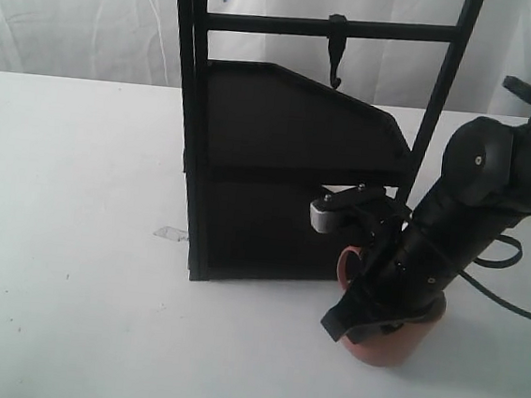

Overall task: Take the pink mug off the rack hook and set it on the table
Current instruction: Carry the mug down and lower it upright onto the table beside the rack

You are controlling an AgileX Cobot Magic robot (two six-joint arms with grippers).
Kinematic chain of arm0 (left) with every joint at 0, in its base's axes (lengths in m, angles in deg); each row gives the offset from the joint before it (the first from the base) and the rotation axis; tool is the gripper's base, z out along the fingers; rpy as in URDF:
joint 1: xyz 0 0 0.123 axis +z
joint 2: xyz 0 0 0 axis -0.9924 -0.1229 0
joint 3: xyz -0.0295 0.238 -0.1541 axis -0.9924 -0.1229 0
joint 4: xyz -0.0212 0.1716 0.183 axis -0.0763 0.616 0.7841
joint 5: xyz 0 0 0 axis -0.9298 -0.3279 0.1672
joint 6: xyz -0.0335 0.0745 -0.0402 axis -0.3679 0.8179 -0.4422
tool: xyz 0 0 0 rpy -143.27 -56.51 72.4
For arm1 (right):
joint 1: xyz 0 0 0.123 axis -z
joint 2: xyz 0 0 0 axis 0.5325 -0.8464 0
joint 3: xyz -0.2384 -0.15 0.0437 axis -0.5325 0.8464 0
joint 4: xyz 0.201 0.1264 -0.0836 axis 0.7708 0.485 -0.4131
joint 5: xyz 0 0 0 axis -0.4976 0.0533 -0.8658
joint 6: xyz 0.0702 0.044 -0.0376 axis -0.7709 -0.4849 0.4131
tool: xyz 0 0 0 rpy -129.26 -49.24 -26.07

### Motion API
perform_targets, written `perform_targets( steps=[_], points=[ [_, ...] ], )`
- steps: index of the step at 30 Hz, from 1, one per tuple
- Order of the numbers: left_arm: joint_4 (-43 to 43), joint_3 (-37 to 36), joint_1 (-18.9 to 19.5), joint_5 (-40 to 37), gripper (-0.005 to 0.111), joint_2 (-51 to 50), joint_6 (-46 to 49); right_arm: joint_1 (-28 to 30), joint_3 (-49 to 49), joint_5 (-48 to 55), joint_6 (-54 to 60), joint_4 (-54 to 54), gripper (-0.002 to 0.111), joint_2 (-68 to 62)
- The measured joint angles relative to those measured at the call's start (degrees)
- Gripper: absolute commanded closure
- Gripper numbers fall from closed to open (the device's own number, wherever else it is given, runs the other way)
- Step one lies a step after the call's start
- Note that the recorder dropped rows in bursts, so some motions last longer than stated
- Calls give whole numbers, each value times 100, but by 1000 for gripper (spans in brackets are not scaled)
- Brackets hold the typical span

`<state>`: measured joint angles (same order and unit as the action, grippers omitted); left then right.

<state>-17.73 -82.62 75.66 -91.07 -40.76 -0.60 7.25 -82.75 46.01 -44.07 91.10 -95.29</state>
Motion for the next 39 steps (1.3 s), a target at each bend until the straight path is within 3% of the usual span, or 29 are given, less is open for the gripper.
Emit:
perform_targets(
  steps=[24, 32, 39],
  points=[
    [0, 0, 0, 0, 107, 0, 0, -305, 9, 112, -74, -426, 107, -107],
    [0, 0, 0, 0, 107, 0, 0, -305, 9, 85, -162, -415, 74, -147],
    [0, 0, 0, 0, 107, 0, 0, -305, 9, 37, -184, -415, 68, -44]
  ],
)
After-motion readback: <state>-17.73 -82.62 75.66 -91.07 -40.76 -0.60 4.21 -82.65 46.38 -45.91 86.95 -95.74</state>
